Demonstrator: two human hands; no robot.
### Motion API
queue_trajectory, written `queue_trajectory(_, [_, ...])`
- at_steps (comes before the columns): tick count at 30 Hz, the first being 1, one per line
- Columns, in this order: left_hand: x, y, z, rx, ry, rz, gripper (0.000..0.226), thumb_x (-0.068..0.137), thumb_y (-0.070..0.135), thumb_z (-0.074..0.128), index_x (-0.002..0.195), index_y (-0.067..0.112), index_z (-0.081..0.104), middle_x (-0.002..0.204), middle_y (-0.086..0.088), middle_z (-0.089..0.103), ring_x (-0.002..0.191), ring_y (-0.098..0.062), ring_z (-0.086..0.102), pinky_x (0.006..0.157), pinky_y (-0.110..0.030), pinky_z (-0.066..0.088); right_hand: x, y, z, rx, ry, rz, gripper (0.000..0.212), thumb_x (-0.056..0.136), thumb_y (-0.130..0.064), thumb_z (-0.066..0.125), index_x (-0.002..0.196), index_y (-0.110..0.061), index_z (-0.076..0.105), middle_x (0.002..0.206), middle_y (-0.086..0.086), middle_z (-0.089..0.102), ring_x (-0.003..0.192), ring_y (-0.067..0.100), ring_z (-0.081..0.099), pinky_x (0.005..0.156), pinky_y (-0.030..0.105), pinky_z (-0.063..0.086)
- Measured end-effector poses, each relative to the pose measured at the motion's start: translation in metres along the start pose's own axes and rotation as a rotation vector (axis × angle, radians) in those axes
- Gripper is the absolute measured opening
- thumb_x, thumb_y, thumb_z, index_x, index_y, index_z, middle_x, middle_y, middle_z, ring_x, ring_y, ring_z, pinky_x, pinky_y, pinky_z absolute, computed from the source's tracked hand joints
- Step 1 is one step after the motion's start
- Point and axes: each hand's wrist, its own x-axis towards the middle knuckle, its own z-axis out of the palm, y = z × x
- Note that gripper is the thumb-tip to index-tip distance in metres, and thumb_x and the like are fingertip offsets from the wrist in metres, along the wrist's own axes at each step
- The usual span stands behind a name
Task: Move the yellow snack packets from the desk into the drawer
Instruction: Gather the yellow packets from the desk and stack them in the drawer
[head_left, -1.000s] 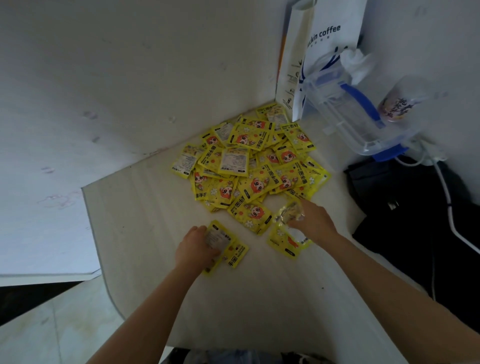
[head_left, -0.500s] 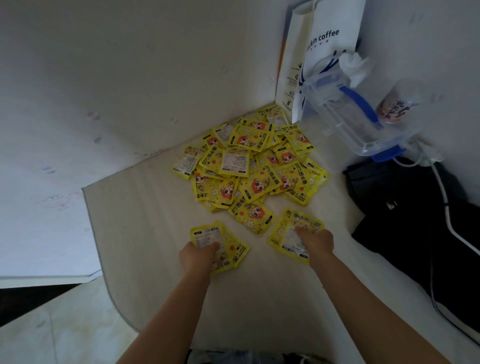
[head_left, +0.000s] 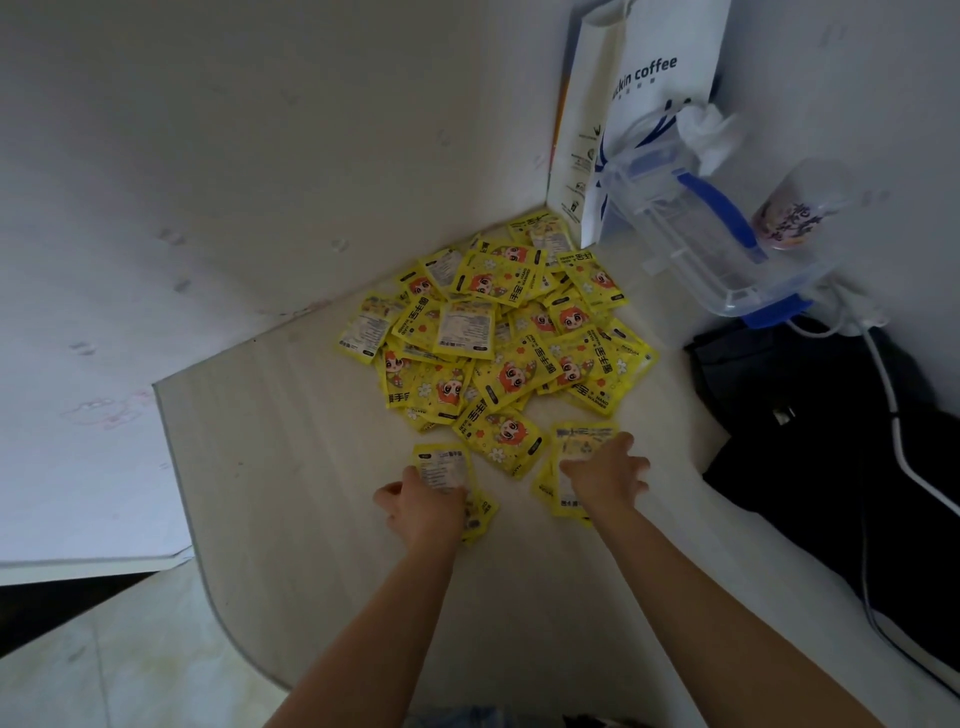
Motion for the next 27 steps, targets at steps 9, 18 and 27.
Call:
queue_trajectory(9, [0.002,0.004,-0.001,-0.124,-0.011,0.006,0.031,0.072,0.009,0.076,0.099,0.01,0.059,0.121,-0.013,0.035,0.085,-0.031,0.054,0.082,-0.041,0.057,0.002,0.001,-0.001,0.072,-0.017,0.001,0.07,0.075,-0.014,0.078,0.124,-0.01,0.029,0.129,0.024,0.035,0.114,0.045,0.046,0.077,0.04,0.045])
queue_trajectory(18, [-0.003,-0.006,-0.013,-0.227,-0.028,0.052,0.026,0.071,0.007,0.074,0.091,0.014,0.06,0.093,-0.008,0.068,0.08,-0.027,0.065,0.068,-0.038,0.058,0.0,0.002,-0.007,0.135,0.007,0.022,0.069,0.072,-0.014,0.077,0.119,-0.011,0.026,0.117,0.021,0.057,0.108,0.043,0.055,0.093,0.052,0.047])
queue_trajectory(27, [0.002,-0.021,-0.041,-0.384,-0.031,0.136,0.029,0.072,0.005,0.076,0.086,0.024,0.06,0.087,-0.003,0.071,0.073,-0.02,0.07,0.059,-0.034,0.06,0.008,0.024,-0.02,0.446,-0.148,0.015,0.04,0.065,-0.011,0.085,0.099,0.001,0.067,0.097,0.021,0.07,0.088,0.034,0.069,0.085,0.048,0.056])
